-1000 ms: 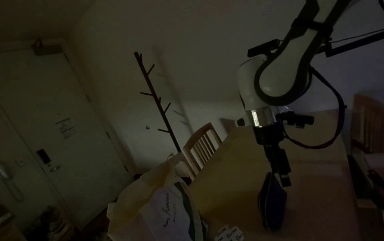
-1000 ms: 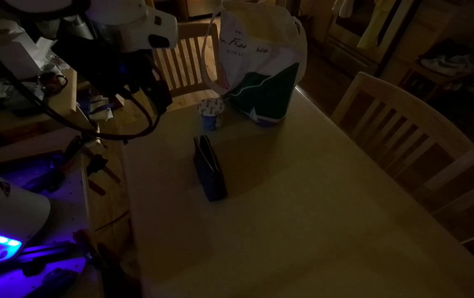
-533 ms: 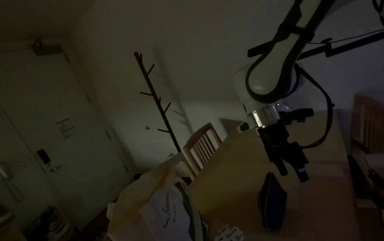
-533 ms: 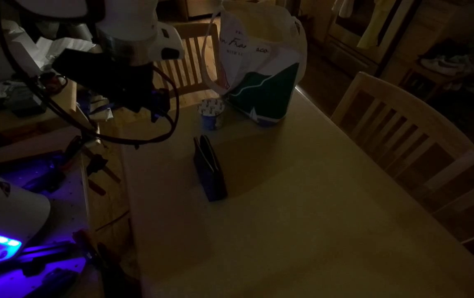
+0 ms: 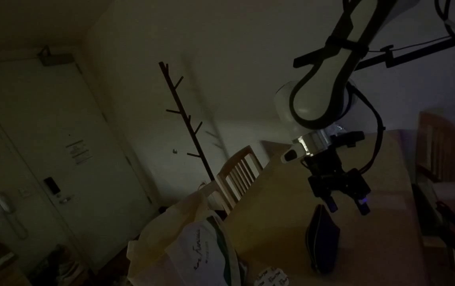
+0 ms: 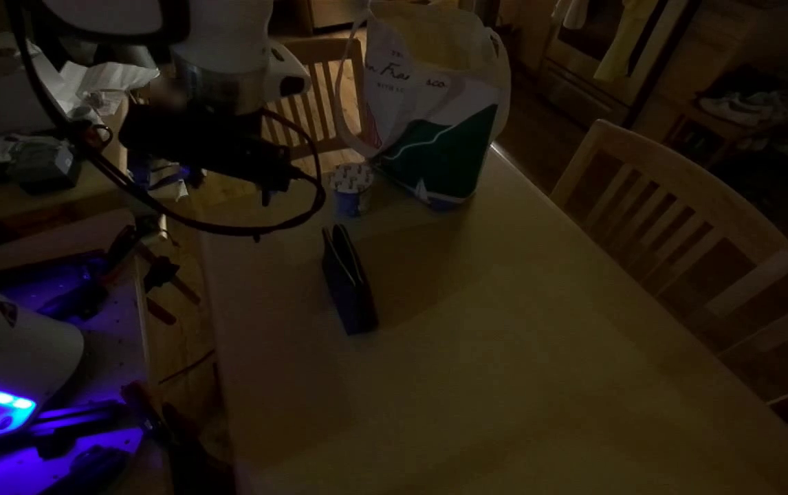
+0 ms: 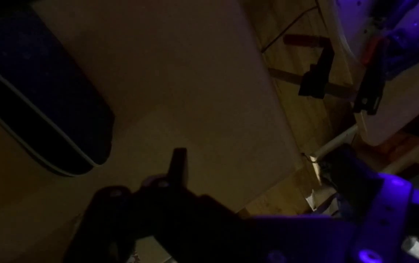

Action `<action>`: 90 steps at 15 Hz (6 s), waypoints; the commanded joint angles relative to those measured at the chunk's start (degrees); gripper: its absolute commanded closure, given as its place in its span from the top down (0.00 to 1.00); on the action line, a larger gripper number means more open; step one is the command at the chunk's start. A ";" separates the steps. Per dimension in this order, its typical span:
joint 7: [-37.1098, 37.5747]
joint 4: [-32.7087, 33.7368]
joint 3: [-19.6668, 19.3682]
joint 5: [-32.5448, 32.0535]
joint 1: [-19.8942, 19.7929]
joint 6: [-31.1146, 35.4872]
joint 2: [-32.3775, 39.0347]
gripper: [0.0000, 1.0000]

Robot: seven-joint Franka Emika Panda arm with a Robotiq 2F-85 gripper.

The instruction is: Lay the bag on its side

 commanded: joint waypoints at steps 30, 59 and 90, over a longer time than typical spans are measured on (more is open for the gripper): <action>-33.01 0.46 22.60 21.36 -17.76 45.43 28.42 0.14; -31.14 9.09 -8.84 57.39 22.82 70.25 39.90 0.05; -18.84 16.20 48.20 41.10 -30.81 67.23 53.66 0.37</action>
